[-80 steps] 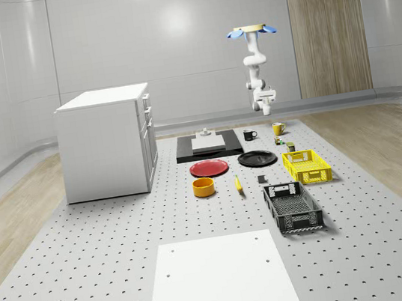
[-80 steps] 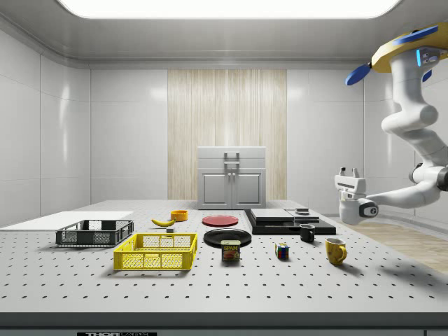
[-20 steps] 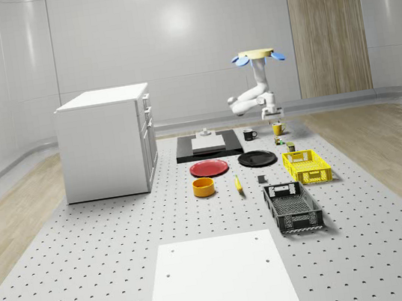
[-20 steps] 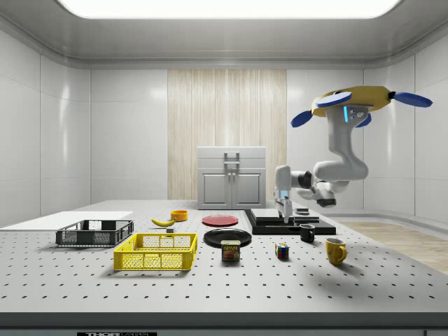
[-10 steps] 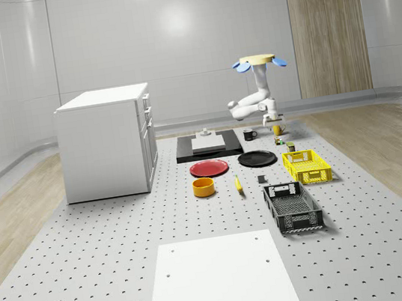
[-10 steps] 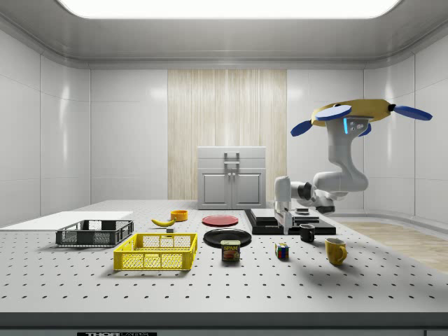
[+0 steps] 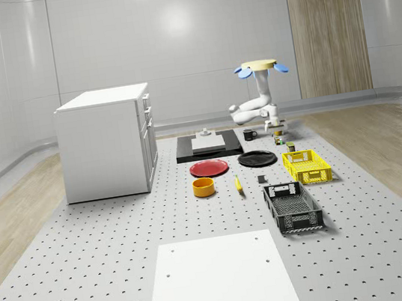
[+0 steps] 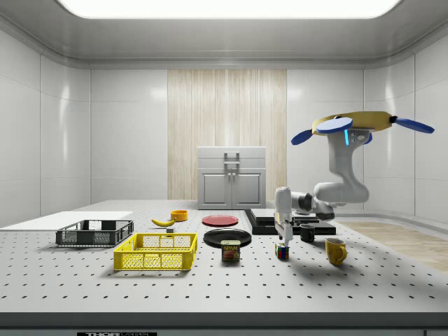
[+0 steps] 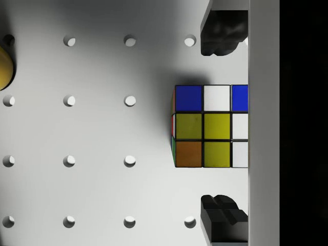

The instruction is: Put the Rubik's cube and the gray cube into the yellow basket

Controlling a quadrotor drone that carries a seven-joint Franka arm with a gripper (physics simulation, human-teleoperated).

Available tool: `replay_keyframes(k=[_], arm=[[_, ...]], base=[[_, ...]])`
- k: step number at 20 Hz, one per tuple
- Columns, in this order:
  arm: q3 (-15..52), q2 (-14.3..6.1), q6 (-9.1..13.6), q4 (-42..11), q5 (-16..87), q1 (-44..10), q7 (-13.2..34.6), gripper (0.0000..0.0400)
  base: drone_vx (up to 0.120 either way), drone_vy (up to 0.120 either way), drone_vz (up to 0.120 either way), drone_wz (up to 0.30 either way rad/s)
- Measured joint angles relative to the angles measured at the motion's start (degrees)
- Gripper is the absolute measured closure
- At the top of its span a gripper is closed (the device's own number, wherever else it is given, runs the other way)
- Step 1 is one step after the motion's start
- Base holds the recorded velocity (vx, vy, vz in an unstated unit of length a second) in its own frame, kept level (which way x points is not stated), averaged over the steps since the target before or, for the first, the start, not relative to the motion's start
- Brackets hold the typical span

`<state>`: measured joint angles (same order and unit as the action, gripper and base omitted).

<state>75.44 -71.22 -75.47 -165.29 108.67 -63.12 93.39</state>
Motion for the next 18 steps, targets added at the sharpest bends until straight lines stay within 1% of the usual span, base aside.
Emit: replay_keyframes(k=[2, 18], arm=[[0.13, -0.49, -0.45, 0.03, -0.24, -0.14, 0.14, 0.0], [1.0, -4.1, -3.8, 0.25, -1.96, -1.15, 1.07, 0.0]], base=[[0.0, 0.0, -0.06, 0.0], [0.0, 0.0, 0.0, 0.0]])
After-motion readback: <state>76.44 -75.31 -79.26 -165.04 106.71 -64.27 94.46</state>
